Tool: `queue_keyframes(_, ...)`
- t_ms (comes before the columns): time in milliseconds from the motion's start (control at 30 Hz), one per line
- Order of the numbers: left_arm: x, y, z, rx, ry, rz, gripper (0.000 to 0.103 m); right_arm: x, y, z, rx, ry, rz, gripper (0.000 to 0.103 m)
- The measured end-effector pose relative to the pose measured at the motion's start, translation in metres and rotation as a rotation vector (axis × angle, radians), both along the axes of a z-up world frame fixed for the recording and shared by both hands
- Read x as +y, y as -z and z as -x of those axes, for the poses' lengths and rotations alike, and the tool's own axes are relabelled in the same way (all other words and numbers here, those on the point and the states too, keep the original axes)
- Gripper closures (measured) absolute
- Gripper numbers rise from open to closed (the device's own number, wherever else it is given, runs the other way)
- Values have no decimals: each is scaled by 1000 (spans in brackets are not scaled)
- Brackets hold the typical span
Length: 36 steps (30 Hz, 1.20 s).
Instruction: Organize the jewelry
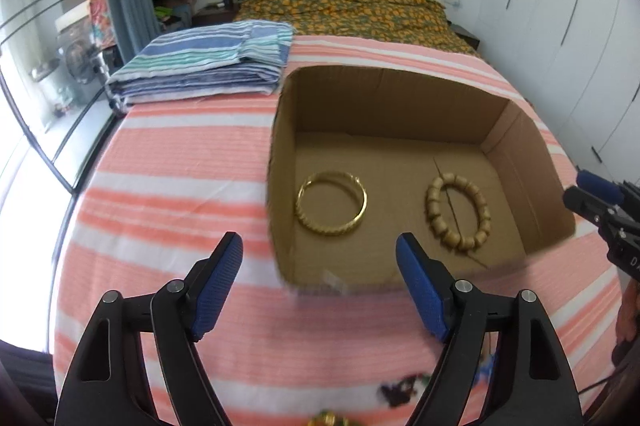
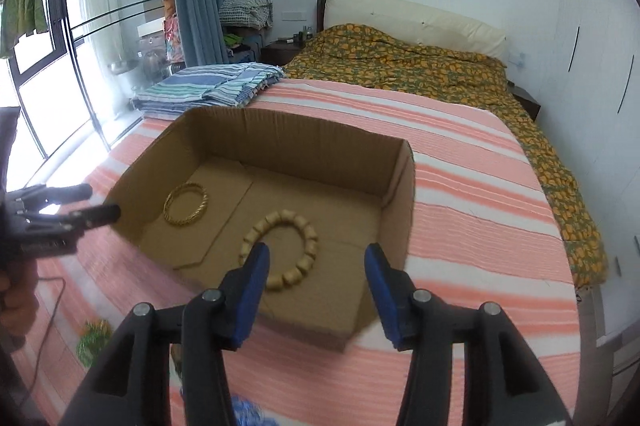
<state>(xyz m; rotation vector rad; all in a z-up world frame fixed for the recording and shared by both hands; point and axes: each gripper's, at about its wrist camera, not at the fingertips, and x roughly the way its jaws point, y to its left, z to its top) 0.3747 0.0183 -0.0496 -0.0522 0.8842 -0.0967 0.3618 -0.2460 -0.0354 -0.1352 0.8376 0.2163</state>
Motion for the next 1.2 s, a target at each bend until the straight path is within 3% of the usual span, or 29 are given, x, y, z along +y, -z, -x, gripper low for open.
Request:
queue_keyframes(333,19,-4,97,-56,-21,-37,13,-18,4,128,-59,61,28,52)
queue_keyframes(467,33,17,141,-65,-57,-47,8,-32,25,172,-77,135,26,52)
queue_keyframes(567,40,44,153,-51,-92,-72,6,-45,48,200,-64,216,24,52)
queue_keyframes(700,54,82,136,19,-148,-125,6,-59,63,222,-21,295,-28,52)
queue_keyframes(833,60,90,97,49,-120,-120,3,-61,61,236,-45,324,-35,52)
queue_keyframes(900,60,92,71,52,-90,-156,0,-60,61,241,-52,325,-30,52)
queue_keyframes(967,65,95,54,49,-58,-130,0,-59,59,244,-63,325,-31,52)
queue_keyframes(1000,72,97,46,65,-57,-66,0,-59,58,245,-69,328,-32,52)
queue_keyframes(1200,76,99,41,59,-68,-79,0,-63,57,250,-87,350,-45,52)
